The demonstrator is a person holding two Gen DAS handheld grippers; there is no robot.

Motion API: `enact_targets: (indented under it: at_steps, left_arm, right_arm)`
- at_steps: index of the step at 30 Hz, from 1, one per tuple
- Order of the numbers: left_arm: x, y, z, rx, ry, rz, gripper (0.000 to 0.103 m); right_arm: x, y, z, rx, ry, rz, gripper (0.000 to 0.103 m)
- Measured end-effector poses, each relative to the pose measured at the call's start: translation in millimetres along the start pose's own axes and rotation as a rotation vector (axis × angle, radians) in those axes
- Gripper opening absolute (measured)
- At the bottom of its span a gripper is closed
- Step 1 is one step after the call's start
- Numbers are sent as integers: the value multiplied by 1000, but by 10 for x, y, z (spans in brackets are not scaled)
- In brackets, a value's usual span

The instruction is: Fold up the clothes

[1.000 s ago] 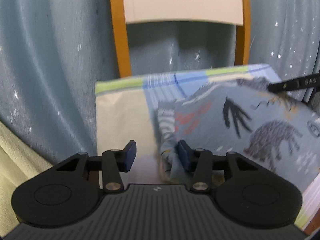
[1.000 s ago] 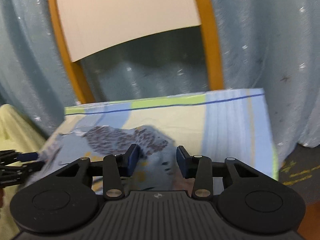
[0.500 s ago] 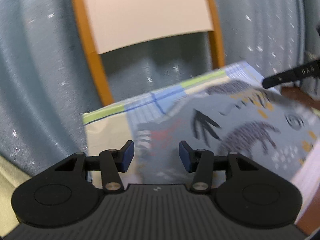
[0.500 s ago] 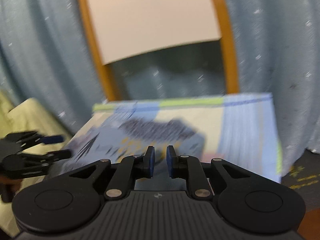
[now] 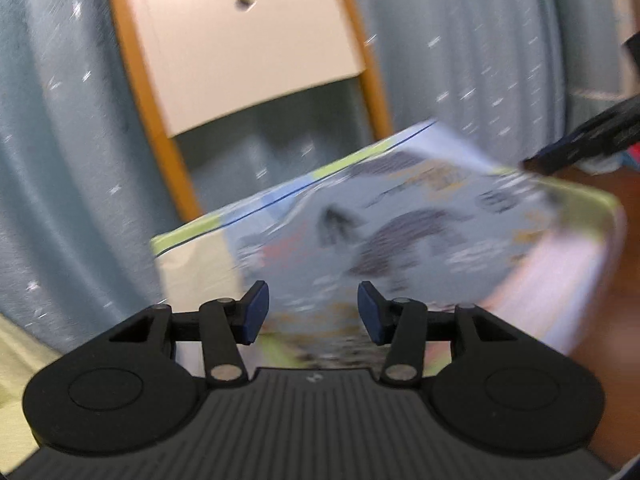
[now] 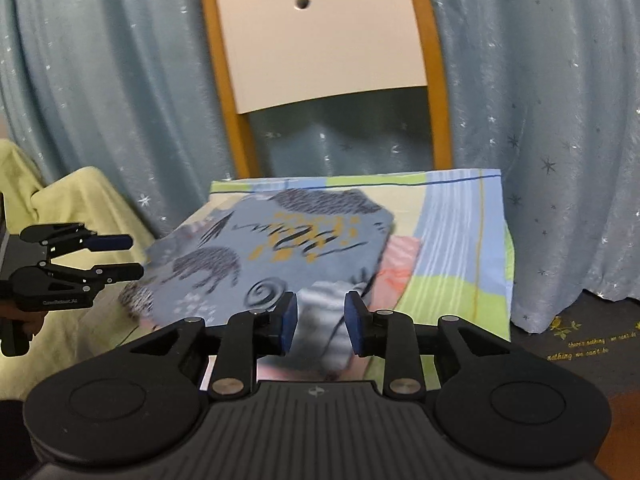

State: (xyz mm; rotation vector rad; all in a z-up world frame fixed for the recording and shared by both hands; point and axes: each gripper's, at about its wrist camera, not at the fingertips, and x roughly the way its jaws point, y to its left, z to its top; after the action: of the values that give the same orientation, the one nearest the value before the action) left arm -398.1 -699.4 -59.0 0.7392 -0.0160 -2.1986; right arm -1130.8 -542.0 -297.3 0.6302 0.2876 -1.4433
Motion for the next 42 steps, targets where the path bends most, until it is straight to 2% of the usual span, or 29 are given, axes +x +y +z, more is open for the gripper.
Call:
enact_targets:
  at_steps: [1,2,4,8,17,19,22,26,29,31,33,36,37,38,42]
  left_arm:
    - [7,-49,-26,22,12,-13,44]
    - [21,-97,-56,45,28,-25,45]
    - [104,-89,-149,23,82,-27,47]
    - [152,44,-201,-101,132,-44,51]
    - [-63,-132,-286,-118,153,26,48]
    - [-131,-172,-319,-147,158,38,56]
    - [-180,-204,-349,-210,164,62,60]
    - [-215,-272,-362,-230,165,88,68]
    - [-213,-330,-362,-219,164,98,72]
    - [-206,-345,-358,-223,164,96,84]
    - [-196,-357,-364,-228,161,98,91]
    - [-165,-378,-367,-228,157,108,98]
    - [-160,-379,-367,-234,155,110,101]
    - [-155,-380,-366,-239,153,111,102]
    - [-109,-366,-364,-264,174,98,102]
  right_arm:
    - [24,29,-37,-7,4,-1,30]
    - [74,41,-66,-2,24,-2,24]
    - [176,9,-148,11,59,-23,20]
    - [157,27,-176,26,66,-42,21]
    - [-176,319,-268,22,80,-112,26]
    - [-232,406,-339,20,77,-127,26]
    - [-229,509,-445,11,82,-178,26]
    - [-232,589,-499,30,77,-227,37]
    - [-235,647,-526,46,72,-262,41]
    - [-236,686,-544,56,70,-284,45]
    - [-238,723,-561,64,67,-308,48]
    - [-239,767,-576,43,70,-357,53]
    - [-234,775,-587,39,71,-364,61]
    - [-229,783,-597,34,72,-371,71]
    - [-209,786,-637,40,70,-376,76]
